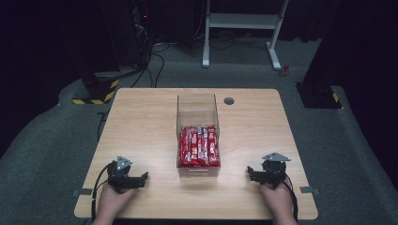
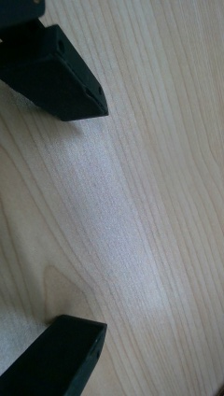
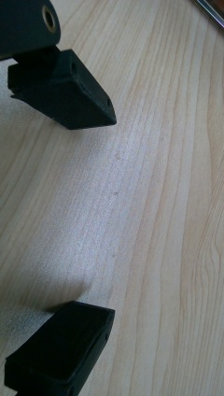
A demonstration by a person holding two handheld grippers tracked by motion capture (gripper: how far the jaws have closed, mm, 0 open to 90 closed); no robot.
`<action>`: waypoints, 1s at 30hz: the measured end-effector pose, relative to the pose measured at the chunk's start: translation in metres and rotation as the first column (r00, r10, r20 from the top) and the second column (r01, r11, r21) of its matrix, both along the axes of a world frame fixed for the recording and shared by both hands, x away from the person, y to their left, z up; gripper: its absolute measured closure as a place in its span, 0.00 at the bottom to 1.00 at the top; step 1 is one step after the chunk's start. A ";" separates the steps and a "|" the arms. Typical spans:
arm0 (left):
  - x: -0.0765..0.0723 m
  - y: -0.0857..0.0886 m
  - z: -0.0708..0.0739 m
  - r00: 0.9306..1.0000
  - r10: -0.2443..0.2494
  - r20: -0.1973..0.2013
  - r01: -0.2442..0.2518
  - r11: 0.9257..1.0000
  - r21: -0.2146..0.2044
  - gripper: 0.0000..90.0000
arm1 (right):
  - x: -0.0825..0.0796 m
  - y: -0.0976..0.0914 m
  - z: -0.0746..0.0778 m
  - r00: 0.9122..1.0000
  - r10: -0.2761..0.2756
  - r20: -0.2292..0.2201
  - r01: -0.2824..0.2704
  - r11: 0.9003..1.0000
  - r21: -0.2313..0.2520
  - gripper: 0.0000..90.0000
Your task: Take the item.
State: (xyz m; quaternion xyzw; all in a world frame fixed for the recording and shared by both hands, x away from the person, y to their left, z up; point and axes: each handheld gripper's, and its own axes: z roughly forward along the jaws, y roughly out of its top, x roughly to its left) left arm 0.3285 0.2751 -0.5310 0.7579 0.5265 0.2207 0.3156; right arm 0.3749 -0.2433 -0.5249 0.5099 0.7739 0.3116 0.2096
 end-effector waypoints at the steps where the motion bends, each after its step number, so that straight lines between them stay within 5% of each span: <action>1: 0.000 0.000 0.000 1.000 0.000 0.000 0.000 1.000 0.000 0.01 | 0.000 0.000 0.000 1.000 0.000 0.000 0.000 1.000 0.000 0.08; 30: 0.000 0.000 0.000 1.000 -0.015 0.000 0.015 1.000 0.004 0.01 | -0.003 -0.001 0.001 1.000 -0.003 0.011 0.003 1.000 0.000 0.15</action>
